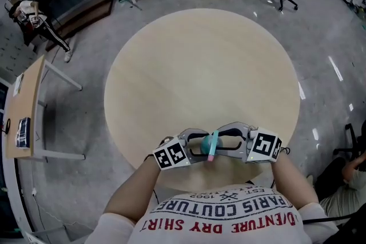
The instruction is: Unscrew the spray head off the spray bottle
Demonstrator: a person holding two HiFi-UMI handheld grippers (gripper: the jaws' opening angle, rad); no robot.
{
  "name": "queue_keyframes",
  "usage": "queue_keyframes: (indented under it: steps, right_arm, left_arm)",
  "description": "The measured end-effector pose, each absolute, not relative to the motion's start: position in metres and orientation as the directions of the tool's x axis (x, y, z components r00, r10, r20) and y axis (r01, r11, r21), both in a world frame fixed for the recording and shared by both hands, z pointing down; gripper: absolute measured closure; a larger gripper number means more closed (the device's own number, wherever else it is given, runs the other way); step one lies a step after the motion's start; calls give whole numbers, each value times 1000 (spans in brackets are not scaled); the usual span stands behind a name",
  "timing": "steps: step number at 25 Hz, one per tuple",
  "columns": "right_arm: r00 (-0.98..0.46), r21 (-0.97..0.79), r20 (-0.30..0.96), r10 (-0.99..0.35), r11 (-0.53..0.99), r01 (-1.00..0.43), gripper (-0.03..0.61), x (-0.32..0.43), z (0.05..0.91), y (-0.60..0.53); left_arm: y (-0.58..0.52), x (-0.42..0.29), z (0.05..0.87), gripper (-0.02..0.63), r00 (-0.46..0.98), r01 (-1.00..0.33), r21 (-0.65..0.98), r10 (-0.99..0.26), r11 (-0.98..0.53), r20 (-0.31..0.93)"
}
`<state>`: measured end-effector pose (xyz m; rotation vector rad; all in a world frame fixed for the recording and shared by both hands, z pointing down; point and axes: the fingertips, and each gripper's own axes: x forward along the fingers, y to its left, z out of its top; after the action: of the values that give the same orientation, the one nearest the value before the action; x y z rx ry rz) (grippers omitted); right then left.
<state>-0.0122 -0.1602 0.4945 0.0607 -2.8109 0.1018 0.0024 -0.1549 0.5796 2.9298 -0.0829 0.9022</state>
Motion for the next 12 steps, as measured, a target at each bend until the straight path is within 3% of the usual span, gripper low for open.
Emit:
queue_keyframes:
  steps: [2,9,12]
  right_arm:
    - [-951,-89,294,-101,987,-133,280,-5,494,-165]
    - [-918,-203,137,-372,896,-394,256,11,470,-175]
    - [-853,-213,135,-505,826,-522,258,9,471,-184]
  left_arm:
    - [-161,1,579,296,834,-155,70,-92,-985,544]
    - [-197,-8,580,296,740,-542,76,-433,-837,515]
    - [-200,-4,581,296,675,-646,61,-532,-761,512]
